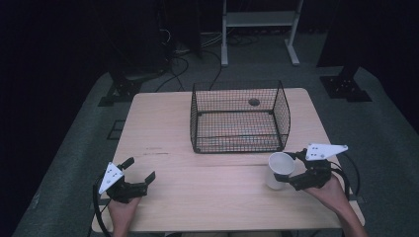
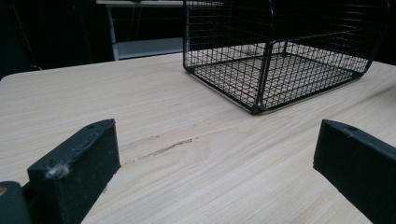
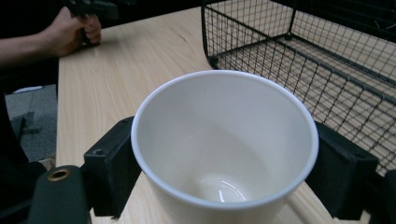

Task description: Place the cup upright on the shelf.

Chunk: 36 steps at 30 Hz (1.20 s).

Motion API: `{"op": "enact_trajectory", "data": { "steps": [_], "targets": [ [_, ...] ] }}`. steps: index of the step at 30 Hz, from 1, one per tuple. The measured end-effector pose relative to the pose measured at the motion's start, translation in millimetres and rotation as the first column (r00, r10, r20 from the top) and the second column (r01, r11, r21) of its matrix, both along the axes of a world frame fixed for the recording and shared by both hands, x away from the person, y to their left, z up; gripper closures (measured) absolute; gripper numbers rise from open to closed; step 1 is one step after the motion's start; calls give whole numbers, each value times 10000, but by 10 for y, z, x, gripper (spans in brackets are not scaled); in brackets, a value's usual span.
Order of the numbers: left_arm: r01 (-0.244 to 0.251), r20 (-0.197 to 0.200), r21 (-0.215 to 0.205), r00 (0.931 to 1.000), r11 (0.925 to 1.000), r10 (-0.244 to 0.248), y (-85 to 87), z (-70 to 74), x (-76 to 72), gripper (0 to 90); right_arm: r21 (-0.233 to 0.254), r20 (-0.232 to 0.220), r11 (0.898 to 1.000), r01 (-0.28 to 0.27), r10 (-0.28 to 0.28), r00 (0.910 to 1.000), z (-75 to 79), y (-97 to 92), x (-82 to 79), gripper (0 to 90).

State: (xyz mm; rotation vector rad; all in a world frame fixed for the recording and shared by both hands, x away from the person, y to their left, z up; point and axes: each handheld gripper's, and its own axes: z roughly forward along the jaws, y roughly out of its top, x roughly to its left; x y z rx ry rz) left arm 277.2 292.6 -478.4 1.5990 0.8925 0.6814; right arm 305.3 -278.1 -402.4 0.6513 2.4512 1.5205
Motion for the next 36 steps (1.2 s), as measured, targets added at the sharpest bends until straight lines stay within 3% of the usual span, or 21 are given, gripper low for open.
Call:
{"op": "enact_trajectory", "data": {
  "steps": [9,22,36],
  "targets": [
    [87,34,17,10000,10000,-87,-13,0,-2,0,-27,160,9995,-313,313,9994,230,95,110,186],
    [72,50,-77,10000,9999,-72,-3,1,1,0,23,-20,9965,-834,834,9965,456,294,358,186],
    [64,57,-61,10000,10000,-64,2,2,0,0,243,-64,9942,-1051,1053,9944,719,369,639,186]
  ]
}}
